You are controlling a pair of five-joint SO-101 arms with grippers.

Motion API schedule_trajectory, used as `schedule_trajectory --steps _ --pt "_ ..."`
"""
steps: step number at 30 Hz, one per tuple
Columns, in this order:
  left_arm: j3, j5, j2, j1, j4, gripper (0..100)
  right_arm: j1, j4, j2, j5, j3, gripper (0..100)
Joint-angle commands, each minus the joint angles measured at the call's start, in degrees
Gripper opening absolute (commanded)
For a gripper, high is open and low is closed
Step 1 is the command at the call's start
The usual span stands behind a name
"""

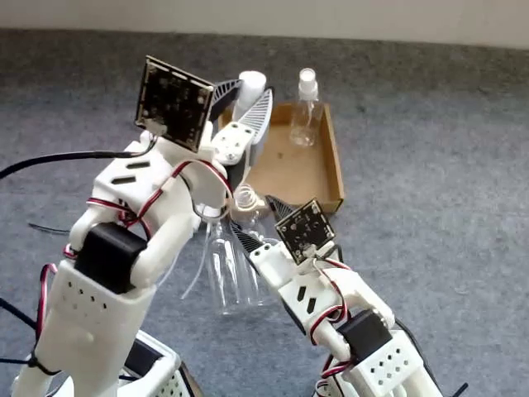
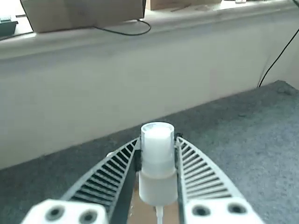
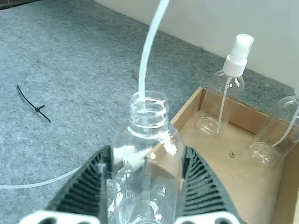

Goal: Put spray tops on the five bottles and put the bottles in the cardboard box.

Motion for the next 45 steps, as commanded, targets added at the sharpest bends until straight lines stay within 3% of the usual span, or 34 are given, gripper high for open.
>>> schedule_trajectory --steps 1,6,12,22,26,32,40,45 --pt "2.77 0.53 -0.04 0.84 0.09 5 -0.22 -1.8 -0.75 -0.62 -0.4 0.5" --pt "6.02 0.62 -0.13 1.1 0.79 5 -0.13 -1.71 -0.75 -0.62 -0.4 0.5" --pt "10.95 0.35 -7.78 0.75 8.79 5 -0.13 -1.8 -0.75 -0.7 -0.4 0.5" --pt "24.13 -0.62 -18.59 0.66 8.88 6 -0.13 -1.71 -0.75 -0.97 -0.57 0.5" --pt "24.4 -4.66 -19.47 0.66 9.14 6 -0.13 -1.71 -0.75 -0.97 -0.48 0.5" --pt "22.11 -4.84 -19.38 0.75 12.92 20 -0.13 -1.71 -0.75 -0.97 -0.48 0.5" --pt "12.26 -4.92 -19.21 0.66 13.63 19 -0.13 -1.71 -0.75 -0.88 -0.4 0.5" --pt "13.58 -5.01 -19.12 -1.8 13.27 19 -0.13 -1.63 -0.75 -0.88 -0.4 0.5"
